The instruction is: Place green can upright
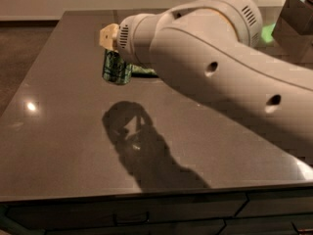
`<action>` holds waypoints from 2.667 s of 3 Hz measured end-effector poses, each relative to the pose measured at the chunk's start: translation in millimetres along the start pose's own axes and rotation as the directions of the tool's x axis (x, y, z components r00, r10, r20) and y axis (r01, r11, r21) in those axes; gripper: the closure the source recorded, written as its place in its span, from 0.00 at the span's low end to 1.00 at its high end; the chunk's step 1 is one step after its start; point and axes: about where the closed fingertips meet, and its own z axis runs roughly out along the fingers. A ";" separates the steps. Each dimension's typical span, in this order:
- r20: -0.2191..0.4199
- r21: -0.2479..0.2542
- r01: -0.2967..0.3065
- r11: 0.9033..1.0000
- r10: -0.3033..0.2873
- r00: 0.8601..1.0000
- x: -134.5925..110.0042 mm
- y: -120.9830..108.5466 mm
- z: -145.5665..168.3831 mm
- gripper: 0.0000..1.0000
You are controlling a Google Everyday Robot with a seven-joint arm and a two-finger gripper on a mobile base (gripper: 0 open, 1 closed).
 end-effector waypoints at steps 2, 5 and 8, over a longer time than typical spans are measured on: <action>-0.081 0.051 0.247 0.968 -0.243 0.967 -24.7 1.1 8.1 1.00; -0.157 0.072 0.410 0.909 -0.395 0.905 -52.3 23.3 10.9 1.00; -0.197 0.077 0.425 0.902 -0.404 0.893 -68.5 43.2 13.5 0.83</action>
Offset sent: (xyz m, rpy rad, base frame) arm -0.0095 0.0011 -0.0499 -0.2059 -0.3061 0.1721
